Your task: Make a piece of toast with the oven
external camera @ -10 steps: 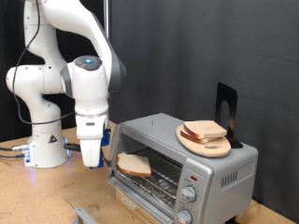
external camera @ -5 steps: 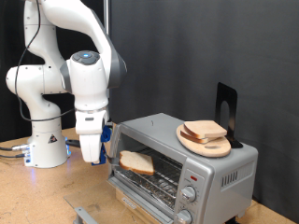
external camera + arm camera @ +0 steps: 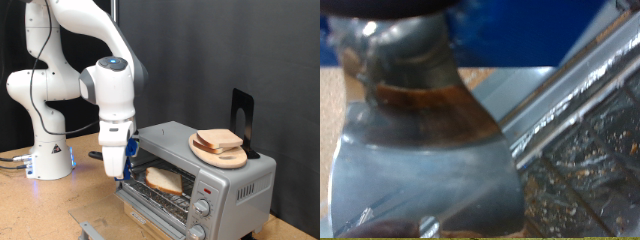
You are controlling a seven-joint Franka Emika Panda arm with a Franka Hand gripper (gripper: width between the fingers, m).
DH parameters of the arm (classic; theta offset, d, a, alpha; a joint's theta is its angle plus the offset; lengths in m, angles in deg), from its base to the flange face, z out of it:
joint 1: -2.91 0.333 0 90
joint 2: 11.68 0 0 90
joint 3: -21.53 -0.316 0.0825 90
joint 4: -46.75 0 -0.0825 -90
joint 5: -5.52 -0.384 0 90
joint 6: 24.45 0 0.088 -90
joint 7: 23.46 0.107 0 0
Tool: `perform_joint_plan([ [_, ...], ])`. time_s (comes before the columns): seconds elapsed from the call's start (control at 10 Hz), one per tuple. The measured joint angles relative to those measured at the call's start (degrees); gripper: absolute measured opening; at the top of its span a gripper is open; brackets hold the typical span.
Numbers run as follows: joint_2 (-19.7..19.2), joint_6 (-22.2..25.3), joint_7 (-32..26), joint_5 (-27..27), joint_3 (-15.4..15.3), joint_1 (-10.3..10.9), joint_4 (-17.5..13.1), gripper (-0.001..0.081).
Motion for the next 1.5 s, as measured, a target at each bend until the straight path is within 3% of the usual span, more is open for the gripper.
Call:
perform_joint_plan([
  [0.4, 0.1, 2.4, -6.9, -0.4, 0.3, -0.3, 0.2, 0.0391],
  [0.9, 5.2, 5.7, -15.8, -4.3, 3.6, -0.9, 3.7, 0.0391],
  [1.2, 7.3, 6.5, -15.5, -4.8, 4.7, -1.0, 4.6, 0.0391],
  [1.5, 7.0, 6.0, -10.6, -4.8, 4.2, -1.0, 4.1, 0.0391],
])
